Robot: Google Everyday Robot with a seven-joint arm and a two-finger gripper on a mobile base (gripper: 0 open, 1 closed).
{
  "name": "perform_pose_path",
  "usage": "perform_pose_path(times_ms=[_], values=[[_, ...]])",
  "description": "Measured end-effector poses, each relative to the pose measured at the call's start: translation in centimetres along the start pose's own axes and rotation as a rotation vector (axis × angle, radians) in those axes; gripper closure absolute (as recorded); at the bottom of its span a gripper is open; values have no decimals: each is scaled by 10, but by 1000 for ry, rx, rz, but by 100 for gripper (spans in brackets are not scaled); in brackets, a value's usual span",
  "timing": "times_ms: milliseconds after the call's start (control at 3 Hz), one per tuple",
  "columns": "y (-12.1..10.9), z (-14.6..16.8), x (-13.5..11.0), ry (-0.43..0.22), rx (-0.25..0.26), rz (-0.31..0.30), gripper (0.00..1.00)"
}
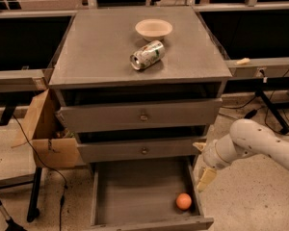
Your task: Pick orange from bottom drawer and place on counter
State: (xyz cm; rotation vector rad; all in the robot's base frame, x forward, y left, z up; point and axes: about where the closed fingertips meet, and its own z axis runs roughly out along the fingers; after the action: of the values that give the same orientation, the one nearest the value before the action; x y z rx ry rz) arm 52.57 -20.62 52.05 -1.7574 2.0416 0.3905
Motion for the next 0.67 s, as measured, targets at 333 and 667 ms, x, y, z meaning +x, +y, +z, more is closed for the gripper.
perform_pose_path(times_ms=[333, 667], values=[[-14, 61, 28, 12, -62, -59, 0], [-21, 119, 65, 18, -140, -108, 0]])
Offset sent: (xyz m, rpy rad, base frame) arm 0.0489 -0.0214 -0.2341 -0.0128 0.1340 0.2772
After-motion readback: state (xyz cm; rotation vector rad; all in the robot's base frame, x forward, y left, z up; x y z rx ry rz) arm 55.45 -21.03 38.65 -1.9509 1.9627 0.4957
